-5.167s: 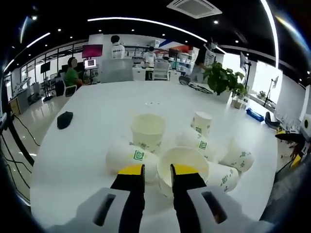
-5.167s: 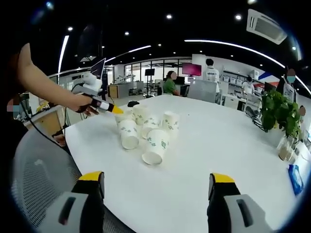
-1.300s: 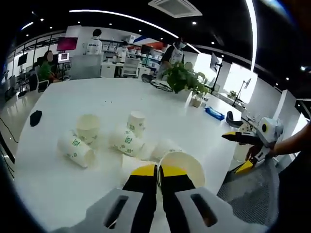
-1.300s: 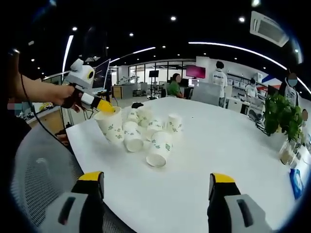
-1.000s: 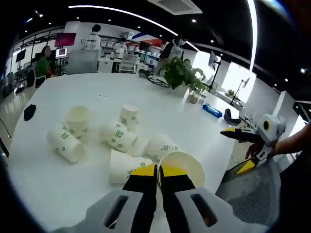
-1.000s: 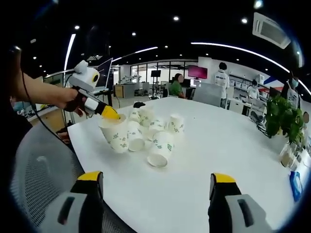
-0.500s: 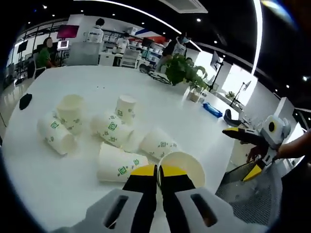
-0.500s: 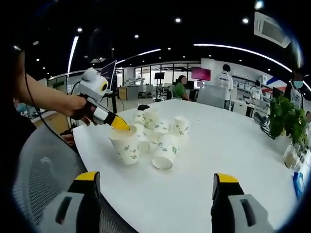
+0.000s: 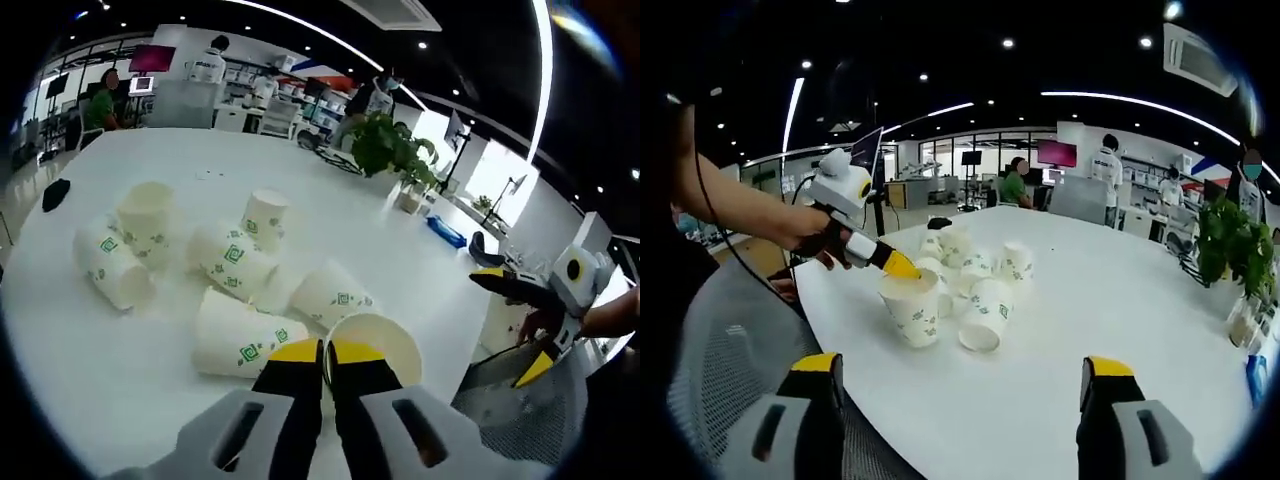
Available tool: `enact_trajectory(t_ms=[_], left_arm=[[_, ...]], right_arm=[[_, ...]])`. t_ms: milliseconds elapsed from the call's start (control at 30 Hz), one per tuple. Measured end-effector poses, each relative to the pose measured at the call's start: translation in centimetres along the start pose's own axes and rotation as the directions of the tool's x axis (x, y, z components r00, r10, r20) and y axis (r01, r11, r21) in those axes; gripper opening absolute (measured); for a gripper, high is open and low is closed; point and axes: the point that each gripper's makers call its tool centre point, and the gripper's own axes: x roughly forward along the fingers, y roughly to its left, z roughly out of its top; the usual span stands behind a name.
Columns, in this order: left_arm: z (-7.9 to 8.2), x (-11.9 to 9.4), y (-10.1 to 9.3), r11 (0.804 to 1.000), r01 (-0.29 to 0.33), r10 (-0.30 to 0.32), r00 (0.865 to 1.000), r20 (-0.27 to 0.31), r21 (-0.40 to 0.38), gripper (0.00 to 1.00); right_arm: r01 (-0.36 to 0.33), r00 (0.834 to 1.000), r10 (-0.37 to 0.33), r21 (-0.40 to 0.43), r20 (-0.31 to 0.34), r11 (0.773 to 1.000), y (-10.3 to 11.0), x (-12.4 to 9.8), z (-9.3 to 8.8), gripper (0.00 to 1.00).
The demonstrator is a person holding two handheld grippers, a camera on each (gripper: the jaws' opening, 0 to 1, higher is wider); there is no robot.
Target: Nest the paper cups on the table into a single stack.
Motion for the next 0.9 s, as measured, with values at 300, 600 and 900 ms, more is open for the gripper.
enact_trajectory(t_ms=[300,600,900], left_arm=[[0.0,0.0,0.1,1.0,-0.017,0.017,1.0,0.013,-0.002,0.0],[0.2,-0.1,0.5,1.0,-0.017,0.017,1.0,0.016,-0.013,0.02],[0.9,-1.0,0.9,1.0,-0.017,0.018,0.999,0.029,-0.009,0.03]], right_arm=[[0.002,1.0,-0.002,-0.006,-0.018,1.0,0.0,0.1,-0.3,0.98],[0.009,1.0,-0.009,-0.003,-0.025,1.0,-0.1,0.1,-0.4,0.97],[0.007,1.0,-0.007,0.001,-0.026,1.0,0.0,0.1,-0.3,0.97]])
